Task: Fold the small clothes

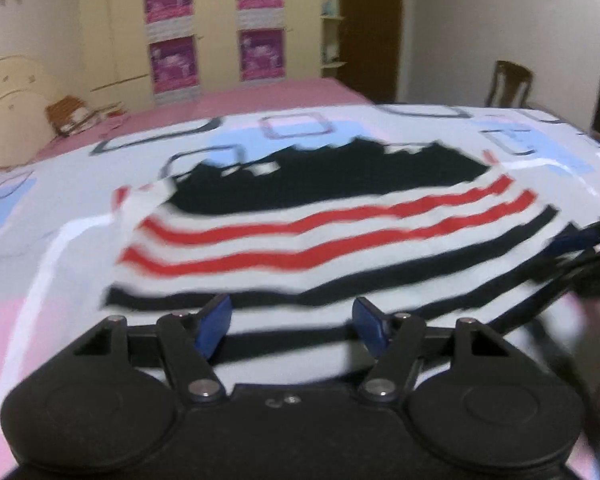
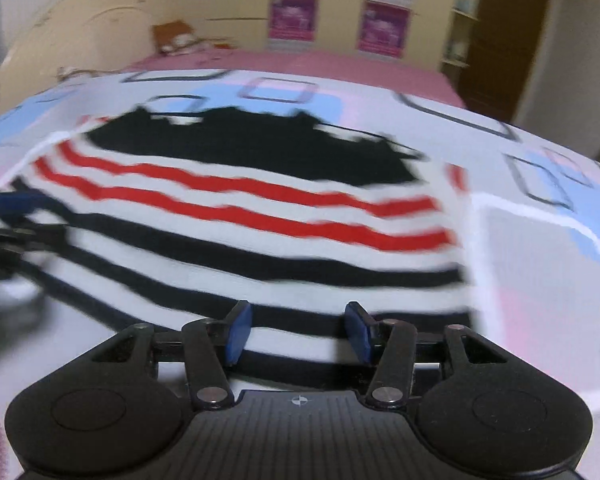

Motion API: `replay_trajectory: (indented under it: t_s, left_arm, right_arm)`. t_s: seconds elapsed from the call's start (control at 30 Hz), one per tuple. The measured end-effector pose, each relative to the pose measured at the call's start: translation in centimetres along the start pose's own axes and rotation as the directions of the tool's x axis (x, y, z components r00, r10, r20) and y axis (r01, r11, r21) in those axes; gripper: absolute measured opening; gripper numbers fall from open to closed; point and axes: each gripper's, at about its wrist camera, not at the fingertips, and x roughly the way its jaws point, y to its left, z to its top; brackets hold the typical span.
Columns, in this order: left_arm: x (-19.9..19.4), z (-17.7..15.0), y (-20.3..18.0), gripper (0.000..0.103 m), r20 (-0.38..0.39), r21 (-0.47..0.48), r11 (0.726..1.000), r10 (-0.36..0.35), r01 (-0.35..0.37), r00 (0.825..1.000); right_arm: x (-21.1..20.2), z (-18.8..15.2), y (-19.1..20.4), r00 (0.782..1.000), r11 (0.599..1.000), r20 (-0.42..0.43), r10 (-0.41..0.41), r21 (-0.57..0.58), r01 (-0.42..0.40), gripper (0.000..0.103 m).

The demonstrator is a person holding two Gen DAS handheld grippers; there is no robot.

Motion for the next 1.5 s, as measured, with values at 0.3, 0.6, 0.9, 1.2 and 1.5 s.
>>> replay_trajectory:
  t_s: [0.3,0.6,0.9,1.2,1.5]
  left_arm:
    - [-0.8,-1.5,3.9,0.063,-0.05,-0.093,0.994,0.045,-0.049,0.998]
    - [-1.0,-1.6,4.3,0.062,-0.068,-0.082,0.995,0.044,-0.05,0.997]
    - [-1.7,-1.3,3.4,0.061,-0.052,-0.086,0.993,0.079,-0.083,0.995]
    - [-1.0,-2.2,3.6,0.063,-0.075,-0.103,0.99,0.086,-0.093,0.994]
    - [-1.0,-2.1,3.8,0.063,-0.081,-0.105,0.99,0.083,-0.091,0.993]
  right_arm:
    - [-2.3,-2.5,-4.2,0.996,0.997,-0.06,-0.062,0.036,0.064,0.05]
    - [-2.5,-2.2,-4.7,0.995,0.998,-0.083,-0.056,0.031,0.059,0.05]
    - [-3.0,-2.0,-5.3,0.997,0.995,-0.039,-0.07,0.064,0.072,0.05]
    - [-1.8,-2.6,-4.4,0.995,0.996,-0.05,-0.082,0.04,0.084,0.05]
    - [-1.7,-2.3,-4.8,0.995,0.997,-0.058,-0.076,0.026,0.078,0.05]
